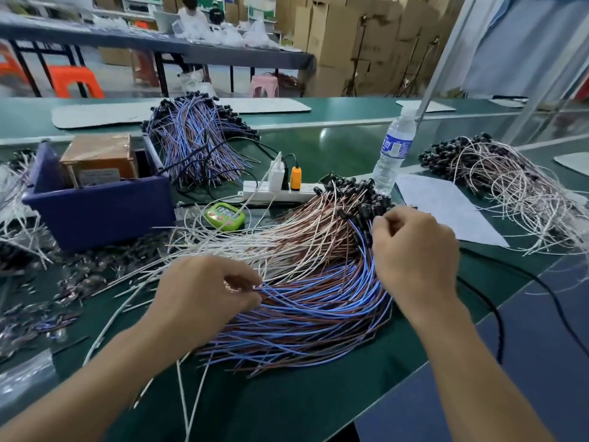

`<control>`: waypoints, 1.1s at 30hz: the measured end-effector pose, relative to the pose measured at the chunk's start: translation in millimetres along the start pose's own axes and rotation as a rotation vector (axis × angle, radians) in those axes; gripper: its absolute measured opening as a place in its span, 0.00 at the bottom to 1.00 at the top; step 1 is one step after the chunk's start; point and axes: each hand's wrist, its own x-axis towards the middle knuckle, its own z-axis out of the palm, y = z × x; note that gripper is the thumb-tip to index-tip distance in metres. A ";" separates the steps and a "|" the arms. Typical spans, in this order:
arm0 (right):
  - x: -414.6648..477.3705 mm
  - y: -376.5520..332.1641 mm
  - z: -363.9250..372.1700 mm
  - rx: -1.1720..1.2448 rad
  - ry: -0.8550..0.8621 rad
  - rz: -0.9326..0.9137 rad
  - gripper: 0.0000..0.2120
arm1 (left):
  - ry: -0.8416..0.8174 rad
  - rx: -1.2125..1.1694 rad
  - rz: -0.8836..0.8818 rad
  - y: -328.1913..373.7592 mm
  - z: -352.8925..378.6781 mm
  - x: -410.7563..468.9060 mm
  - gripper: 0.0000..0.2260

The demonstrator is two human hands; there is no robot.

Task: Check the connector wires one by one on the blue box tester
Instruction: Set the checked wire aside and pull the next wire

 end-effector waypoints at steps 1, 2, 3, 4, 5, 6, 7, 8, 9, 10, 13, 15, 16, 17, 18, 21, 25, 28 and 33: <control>-9.3 -12.1 4.4 0.076 -0.039 -0.017 0.11 | -0.012 -0.051 -0.023 -3.2 -2.1 1.6 0.09; -17.4 -25.1 10.6 0.144 -0.090 -0.036 0.11 | -0.014 -0.089 -0.039 -7.1 -3.6 2.8 0.09; -24.8 -38.3 18.1 0.201 -0.147 -0.061 0.12 | -0.006 -0.124 -0.054 -9.5 -6.5 3.3 0.09; -31.5 -51.4 26.3 0.252 -0.206 -0.094 0.12 | 0.008 -0.146 -0.057 -13.9 -7.7 3.9 0.10; -38.2 -65.2 34.4 0.304 -0.268 -0.129 0.12 | 0.027 -0.170 -0.064 -18.6 -9.9 3.9 0.12; -45.1 -79.3 42.1 0.363 -0.328 -0.161 0.11 | 0.051 -0.196 -0.073 -23.3 -12.4 3.9 0.12; -52.1 -93.2 49.6 0.433 -0.382 -0.182 0.10 | 0.092 -0.237 -0.090 -26.8 -16.8 3.1 0.10; -59.6 -106.9 56.8 0.510 -0.422 -0.191 0.10 | 0.143 -0.298 -0.116 -33.6 -21.0 2.9 0.06; -66.9 -119.7 63.7 0.581 -0.447 -0.189 0.09 | 0.190 -0.390 -0.150 -40.8 -25.9 1.9 0.03; -73.5 -132.5 69.9 0.640 -0.461 -0.180 0.08 | 0.253 -0.485 -0.186 -48.9 -30.6 0.0 0.08; -87.1 -168.2 87.7 0.757 -0.493 -0.138 0.08 | 0.407 -0.674 -0.303 -75.1 -47.5 -7.9 0.09; -93.8 -191.9 99.4 0.796 -0.538 -0.137 0.09 | 0.447 -0.672 -0.349 -97.9 -57.3 -14.8 0.16; -97.4 -204.5 105.2 0.807 -0.570 -0.146 0.09 | 0.477 -0.662 -0.371 -109.8 -64.5 -19.8 0.20; -101.5 -217.3 110.8 0.814 -0.606 -0.157 0.09 | 0.516 -0.663 -0.402 -122.2 -72.3 -24.8 0.23; -105.6 -229.3 115.9 0.818 -0.644 -0.166 0.09 | 0.557 -0.655 -0.432 -133.3 -82.2 -30.8 0.24; -118.4 -264.2 129.2 0.821 -0.756 -0.191 0.09 | 0.686 -0.572 -0.478 -161.3 -115.6 -47.8 0.22; -140.9 -301.6 138.3 0.878 -0.887 -0.177 0.08 | 0.863 -0.017 -0.590 -197.2 -137.9 -70.2 0.04; -153.8 -318.1 146.0 0.883 -0.925 -0.194 0.07 | 0.826 0.310 -0.706 -215.3 -131.8 -74.8 0.07; -166.7 -317.7 162.5 0.828 -0.956 -0.255 0.07 | 0.629 0.357 -0.745 -224.2 -127.2 -68.3 0.15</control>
